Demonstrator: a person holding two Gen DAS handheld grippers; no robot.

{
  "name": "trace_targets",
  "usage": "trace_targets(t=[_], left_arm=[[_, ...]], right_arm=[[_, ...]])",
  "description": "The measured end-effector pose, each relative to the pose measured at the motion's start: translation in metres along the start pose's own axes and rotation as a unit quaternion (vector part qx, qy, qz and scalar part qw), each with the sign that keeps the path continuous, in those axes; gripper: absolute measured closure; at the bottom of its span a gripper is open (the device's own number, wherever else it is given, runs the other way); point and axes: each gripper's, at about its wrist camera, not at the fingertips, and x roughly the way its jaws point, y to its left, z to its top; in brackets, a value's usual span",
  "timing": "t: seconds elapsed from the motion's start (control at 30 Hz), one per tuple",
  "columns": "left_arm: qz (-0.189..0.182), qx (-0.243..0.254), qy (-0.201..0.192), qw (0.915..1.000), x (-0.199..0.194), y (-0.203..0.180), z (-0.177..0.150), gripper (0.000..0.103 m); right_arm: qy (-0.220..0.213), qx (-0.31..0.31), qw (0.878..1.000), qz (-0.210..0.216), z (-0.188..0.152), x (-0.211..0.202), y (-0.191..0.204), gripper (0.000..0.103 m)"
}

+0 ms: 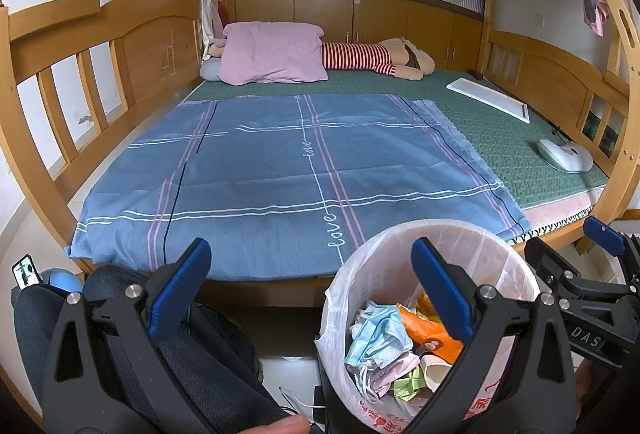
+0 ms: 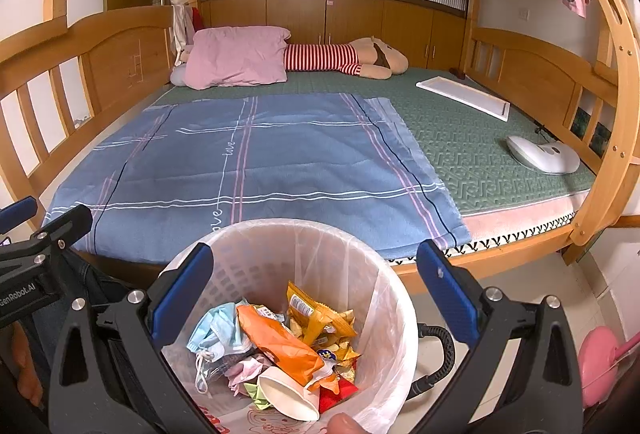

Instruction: Collect trash

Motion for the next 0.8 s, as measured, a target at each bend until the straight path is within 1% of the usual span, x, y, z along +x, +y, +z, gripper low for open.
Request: trace_targets(t=[0.8], left_arm=[[0.002,0.003,0.002,1.0000,0.0024,-0.0018,0.0003,0.003]], right_arm=[[0.003,-0.001,1.000,0.002,0.0016,0.0023,-0.0022,0.004]])
